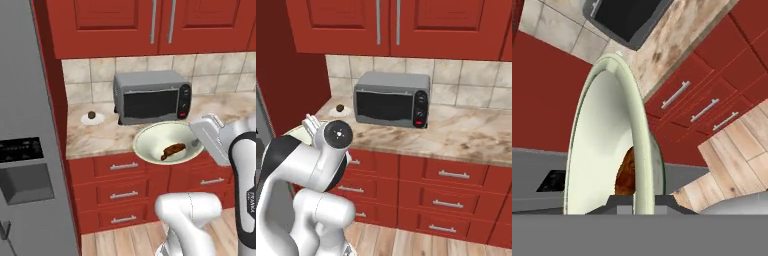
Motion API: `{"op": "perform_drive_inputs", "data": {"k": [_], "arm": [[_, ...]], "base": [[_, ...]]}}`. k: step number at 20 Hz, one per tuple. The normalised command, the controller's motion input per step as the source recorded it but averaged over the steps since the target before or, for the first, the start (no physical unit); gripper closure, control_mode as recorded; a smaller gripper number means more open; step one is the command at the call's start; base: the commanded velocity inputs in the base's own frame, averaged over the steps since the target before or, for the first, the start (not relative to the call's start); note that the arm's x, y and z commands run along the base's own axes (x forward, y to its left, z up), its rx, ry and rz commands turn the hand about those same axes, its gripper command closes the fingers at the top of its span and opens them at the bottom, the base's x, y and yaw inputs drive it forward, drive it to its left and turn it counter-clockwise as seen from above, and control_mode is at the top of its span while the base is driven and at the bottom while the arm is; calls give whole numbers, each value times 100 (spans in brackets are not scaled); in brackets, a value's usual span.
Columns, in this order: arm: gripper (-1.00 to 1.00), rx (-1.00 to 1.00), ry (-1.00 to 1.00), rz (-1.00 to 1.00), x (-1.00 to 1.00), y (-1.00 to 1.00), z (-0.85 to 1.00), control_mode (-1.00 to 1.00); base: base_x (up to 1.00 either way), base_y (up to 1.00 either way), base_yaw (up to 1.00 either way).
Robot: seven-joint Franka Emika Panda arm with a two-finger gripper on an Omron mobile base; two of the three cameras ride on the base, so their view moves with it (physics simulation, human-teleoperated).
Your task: Remove the kiwi from the bowl and place it on the small plate. Then place the bowl with only the chicken drumstick in the microwave, close the door, and press the start button to microwave the chicken drumstick.
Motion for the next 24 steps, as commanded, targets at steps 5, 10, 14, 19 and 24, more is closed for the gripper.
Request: {"op": "perform_drive_inputs", "data": {"k": [5,10,14,19,24], "arm": [[100,0,0,0,0,0,0,100],[100,0,0,0,0,0,0,100],[100,0,0,0,0,0,0,100],[100,0,0,0,0,0,0,100],[100,0,0,0,0,0,0,100]], "base": [[-85,100,0],[-79,98,0],[-34,100,0],[-5,100,-1],[22,100,-6]]}}
